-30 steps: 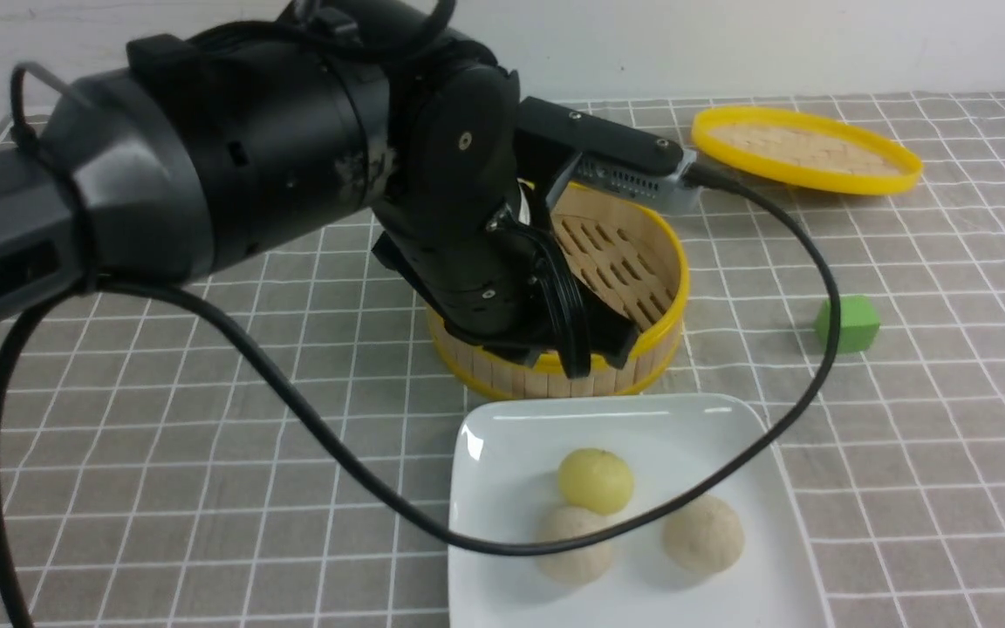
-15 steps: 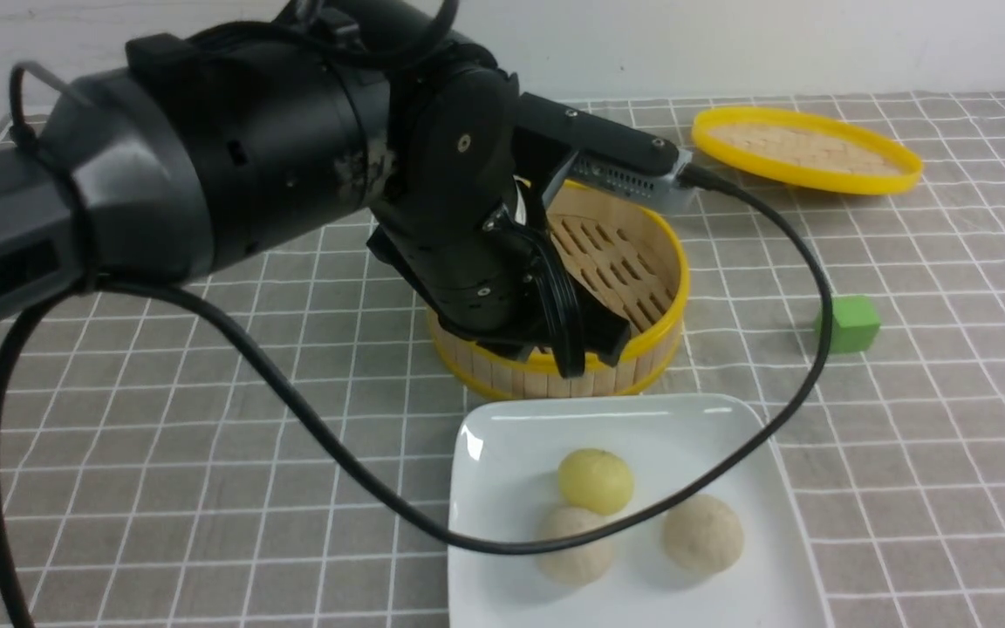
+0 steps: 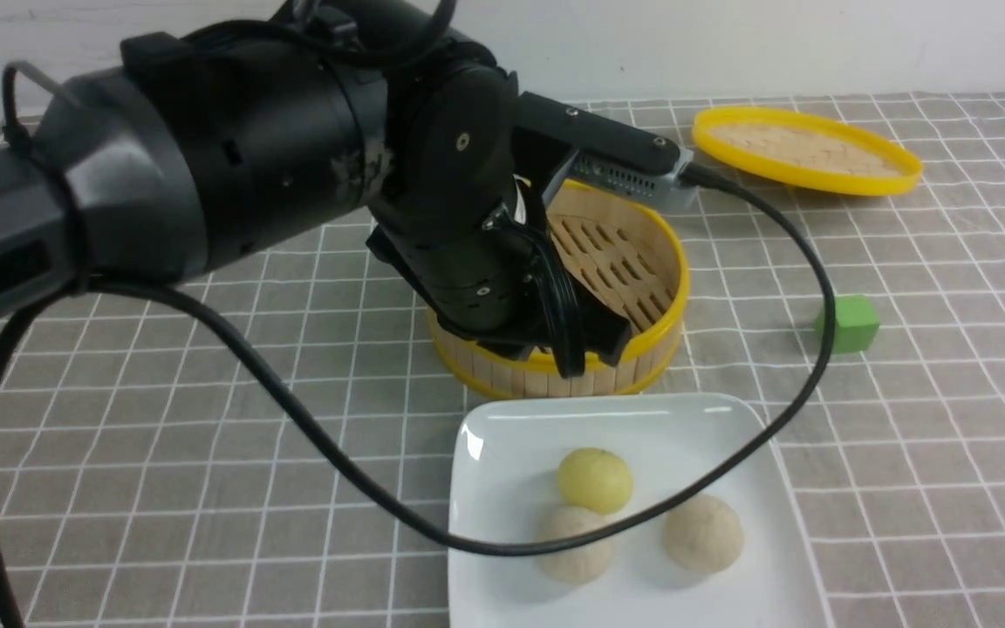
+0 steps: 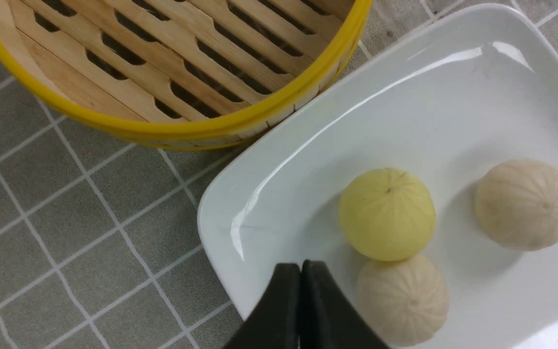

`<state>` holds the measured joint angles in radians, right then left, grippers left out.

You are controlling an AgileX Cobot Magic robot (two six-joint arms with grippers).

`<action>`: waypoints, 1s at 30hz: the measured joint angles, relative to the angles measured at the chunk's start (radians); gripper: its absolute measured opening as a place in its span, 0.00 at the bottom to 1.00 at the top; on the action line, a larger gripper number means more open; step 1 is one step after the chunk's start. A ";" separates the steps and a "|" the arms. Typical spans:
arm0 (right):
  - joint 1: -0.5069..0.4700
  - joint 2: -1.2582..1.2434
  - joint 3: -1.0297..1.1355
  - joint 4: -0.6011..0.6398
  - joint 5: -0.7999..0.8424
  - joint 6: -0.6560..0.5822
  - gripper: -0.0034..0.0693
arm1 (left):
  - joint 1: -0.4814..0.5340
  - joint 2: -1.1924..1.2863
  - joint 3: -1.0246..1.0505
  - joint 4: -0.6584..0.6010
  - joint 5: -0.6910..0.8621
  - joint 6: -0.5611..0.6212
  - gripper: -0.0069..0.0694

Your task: Put the steamed buns into the plate on the grey tablecloth.

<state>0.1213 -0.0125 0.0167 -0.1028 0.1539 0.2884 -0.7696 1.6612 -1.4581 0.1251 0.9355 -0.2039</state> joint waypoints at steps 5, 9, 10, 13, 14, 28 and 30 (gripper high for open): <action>-0.037 0.000 0.009 0.001 0.097 -0.001 0.16 | 0.000 -0.081 0.000 0.006 0.035 0.000 0.11; -0.039 0.000 0.009 0.001 0.175 -0.002 0.17 | 0.000 -0.152 0.000 0.025 0.075 0.000 0.12; -0.042 0.000 0.009 0.002 0.204 -0.002 0.17 | 0.000 -0.191 0.000 0.032 0.102 0.000 0.12; -0.067 0.000 0.007 0.004 0.233 -0.002 0.18 | 0.000 -0.288 0.000 0.049 0.186 0.000 0.12; -0.077 0.000 0.007 0.005 0.233 -0.002 0.18 | 0.000 -0.320 0.000 0.052 0.206 0.000 0.12; -0.168 0.000 0.005 0.005 0.240 -0.002 0.20 | 0.000 -0.682 0.087 0.094 0.302 -0.056 0.12; -0.168 0.000 0.005 0.005 0.240 -0.002 0.20 | 0.000 -0.737 0.149 0.094 0.302 -0.077 0.12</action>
<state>-0.0467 -0.0125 0.0215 -0.0979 0.3943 0.2864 -0.7696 0.9247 -1.3092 0.2194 1.2371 -0.2807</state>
